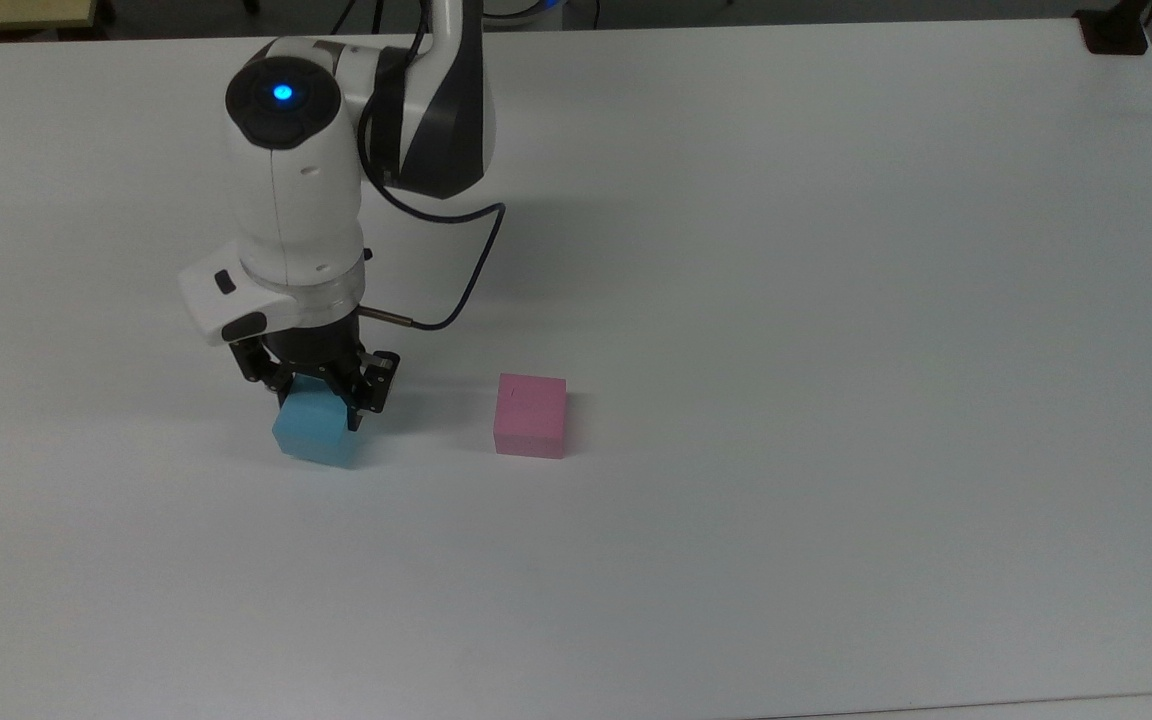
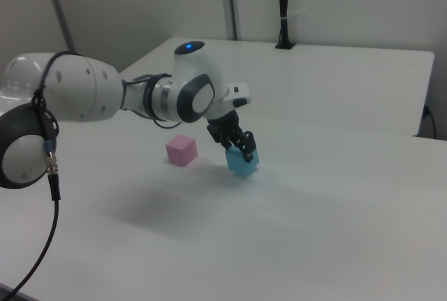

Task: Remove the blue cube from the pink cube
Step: 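Open the gripper to release the light-blue cube and raise it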

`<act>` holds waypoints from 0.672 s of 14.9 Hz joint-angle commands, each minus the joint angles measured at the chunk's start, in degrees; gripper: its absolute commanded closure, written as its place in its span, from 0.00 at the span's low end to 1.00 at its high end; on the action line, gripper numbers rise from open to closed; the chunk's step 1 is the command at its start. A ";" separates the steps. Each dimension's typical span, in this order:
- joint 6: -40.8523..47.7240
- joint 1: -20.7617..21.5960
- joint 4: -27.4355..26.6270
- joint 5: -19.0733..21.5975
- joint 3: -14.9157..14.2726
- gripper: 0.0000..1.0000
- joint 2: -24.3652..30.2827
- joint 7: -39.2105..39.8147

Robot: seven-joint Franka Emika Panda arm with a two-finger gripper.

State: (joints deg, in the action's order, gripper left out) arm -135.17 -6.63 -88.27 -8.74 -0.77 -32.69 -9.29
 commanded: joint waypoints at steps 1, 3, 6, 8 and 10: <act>-1.06 0.83 -0.59 -1.81 -0.02 0.00 0.43 0.06; -0.44 1.27 -0.59 -1.37 0.24 0.00 2.35 -0.12; 9.10 5.39 -0.68 -1.28 0.68 0.00 9.02 -2.39; 18.23 7.68 -0.85 -1.20 0.68 0.00 14.73 -4.42; 25.80 7.86 -1.03 0.11 0.86 0.00 19.57 -4.34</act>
State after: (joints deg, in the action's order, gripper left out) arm -119.34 -0.07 -85.91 -9.56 0.32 -22.77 -12.20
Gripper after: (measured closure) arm 0.000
